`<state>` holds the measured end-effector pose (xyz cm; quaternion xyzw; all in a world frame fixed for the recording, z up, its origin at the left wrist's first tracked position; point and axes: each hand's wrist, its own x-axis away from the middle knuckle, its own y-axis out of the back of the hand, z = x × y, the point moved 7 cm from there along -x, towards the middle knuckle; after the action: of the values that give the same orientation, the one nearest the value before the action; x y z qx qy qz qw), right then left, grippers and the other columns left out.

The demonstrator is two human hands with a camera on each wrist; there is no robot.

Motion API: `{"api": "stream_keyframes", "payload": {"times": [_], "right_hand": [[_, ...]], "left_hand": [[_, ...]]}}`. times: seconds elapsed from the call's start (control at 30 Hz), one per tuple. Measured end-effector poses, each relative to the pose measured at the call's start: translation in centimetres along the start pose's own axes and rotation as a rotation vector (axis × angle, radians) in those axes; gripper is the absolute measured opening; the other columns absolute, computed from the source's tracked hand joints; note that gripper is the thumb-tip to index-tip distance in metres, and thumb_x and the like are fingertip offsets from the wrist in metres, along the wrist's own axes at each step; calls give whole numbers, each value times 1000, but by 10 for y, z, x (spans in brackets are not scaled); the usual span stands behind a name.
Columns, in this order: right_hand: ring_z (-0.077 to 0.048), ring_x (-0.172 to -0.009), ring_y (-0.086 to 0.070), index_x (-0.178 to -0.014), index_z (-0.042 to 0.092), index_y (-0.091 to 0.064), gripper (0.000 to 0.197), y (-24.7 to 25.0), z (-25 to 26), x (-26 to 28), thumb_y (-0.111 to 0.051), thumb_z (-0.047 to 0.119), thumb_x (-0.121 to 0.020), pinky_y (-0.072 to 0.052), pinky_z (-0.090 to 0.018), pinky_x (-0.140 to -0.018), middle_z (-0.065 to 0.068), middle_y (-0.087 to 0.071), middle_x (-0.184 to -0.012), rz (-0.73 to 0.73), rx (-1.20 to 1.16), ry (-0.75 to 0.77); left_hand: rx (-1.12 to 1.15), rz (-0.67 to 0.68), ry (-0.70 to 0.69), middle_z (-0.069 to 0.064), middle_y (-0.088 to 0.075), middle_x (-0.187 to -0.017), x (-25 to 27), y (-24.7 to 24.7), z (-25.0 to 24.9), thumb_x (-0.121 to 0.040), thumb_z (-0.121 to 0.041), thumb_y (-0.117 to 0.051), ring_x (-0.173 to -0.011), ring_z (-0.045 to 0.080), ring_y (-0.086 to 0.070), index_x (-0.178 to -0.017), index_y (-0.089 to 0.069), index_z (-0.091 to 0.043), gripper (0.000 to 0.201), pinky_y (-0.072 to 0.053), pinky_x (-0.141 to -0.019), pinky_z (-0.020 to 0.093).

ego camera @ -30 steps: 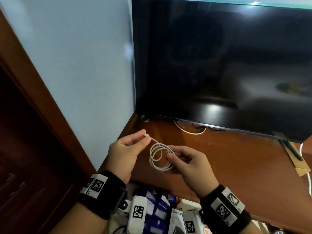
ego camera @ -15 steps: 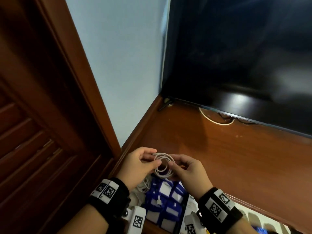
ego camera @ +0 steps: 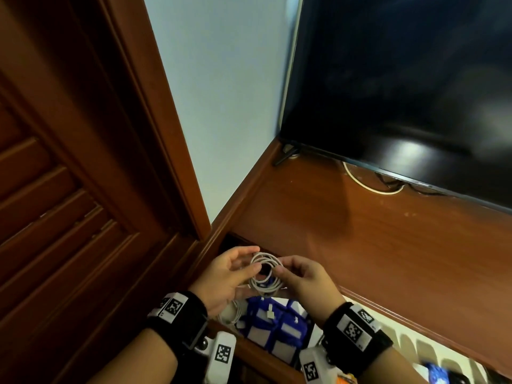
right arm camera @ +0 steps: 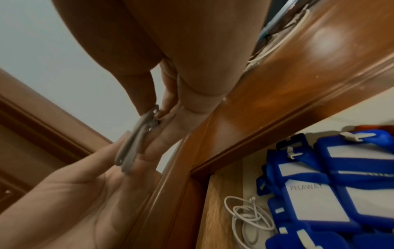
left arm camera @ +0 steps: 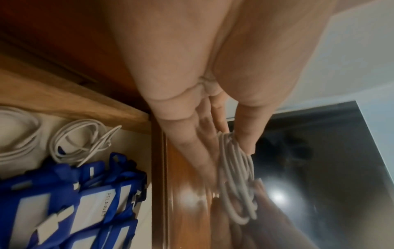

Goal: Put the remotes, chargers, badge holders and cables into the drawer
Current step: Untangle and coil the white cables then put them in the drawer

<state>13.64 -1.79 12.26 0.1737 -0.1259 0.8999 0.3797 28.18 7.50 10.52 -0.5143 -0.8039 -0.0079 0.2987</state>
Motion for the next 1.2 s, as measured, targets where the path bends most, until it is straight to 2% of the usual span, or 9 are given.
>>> {"api": "stream_keyframes", "payload": {"times": [0.17,0.27,0.33,0.43,0.67,0.83,1.03,1.1,1.2], "right_hand": [[-41,-92,-72,-113,1,-71,21,-1,6,7,-64,13,-98,-57,-62,-92,-25,-75,-103,4,-74,14],[-45,-94,-66,-117,3,-72,26,2,16,14,-55,15,-103,-52,-66,-97,-35,-69,-109,18,-184,24],[-41,-89,-64,-117,1,-73,28,4,29,20,-53,11,-101,-55,-59,-94,-39,-66,-109,41,-285,46],[-33,-82,-68,-113,0,-74,25,8,54,32,-63,3,-91,-62,-44,-82,-31,-70,-105,66,-337,146],[-38,-99,-71,-115,-2,-71,26,19,100,53,-65,3,-90,-60,-46,-93,-30,-71,-111,61,-302,316],[-17,-77,-67,-108,9,-78,20,44,121,66,-67,7,-91,-56,-24,-71,-17,-75,-97,-54,-113,371],[-29,-83,-66,-107,22,-79,19,49,124,76,-64,14,-98,-55,-51,-86,-10,-77,-98,-93,82,373],[-26,-76,-63,-108,20,-78,19,46,126,78,-69,18,-92,-52,-51,-80,-14,-73,-91,-80,0,373],[-28,-73,-62,-107,11,-75,20,42,131,83,-73,16,-87,-53,-38,-74,-19,-67,-87,-45,-93,411]], "left_hand": [[-5,-17,-80,13,-74,-121,3,-1,-9,-84,-4,-76,-111,40,-71,-133,-62,-14,52,-57,-95,58],[-35,-26,-191,14,-75,-119,9,-6,-29,-78,-3,-79,-103,35,-75,-129,-64,-13,53,-63,-86,44],[-26,-19,-262,15,-75,-117,13,-11,-45,-74,-4,-80,-103,33,-75,-127,-65,-12,56,-63,-83,38],[16,26,-331,17,-76,-115,21,-25,-71,-73,-3,-77,-104,32,-75,-127,-65,-8,55,-63,-82,34],[69,153,-410,20,-75,-116,33,-54,-115,-74,1,-74,-101,29,-75,-124,-66,-6,51,-63,-75,30],[-50,138,-524,16,-76,-112,39,-67,-137,-76,-4,-76,-100,30,-76,-122,-67,-8,47,-63,-80,32],[-354,9,-710,-1,-78,-109,47,-82,-145,-90,-2,-75,-101,19,-76,-123,-69,-21,38,-62,-89,37],[-437,-31,-762,-7,-78,-108,49,-87,-144,-93,-9,-75,-102,16,-75,-124,-68,-27,37,-62,-88,40],[-518,-71,-821,-11,-77,-108,53,-93,-145,-94,-13,-74,-101,11,-75,-126,-67,-29,37,-64,-84,39]]}}
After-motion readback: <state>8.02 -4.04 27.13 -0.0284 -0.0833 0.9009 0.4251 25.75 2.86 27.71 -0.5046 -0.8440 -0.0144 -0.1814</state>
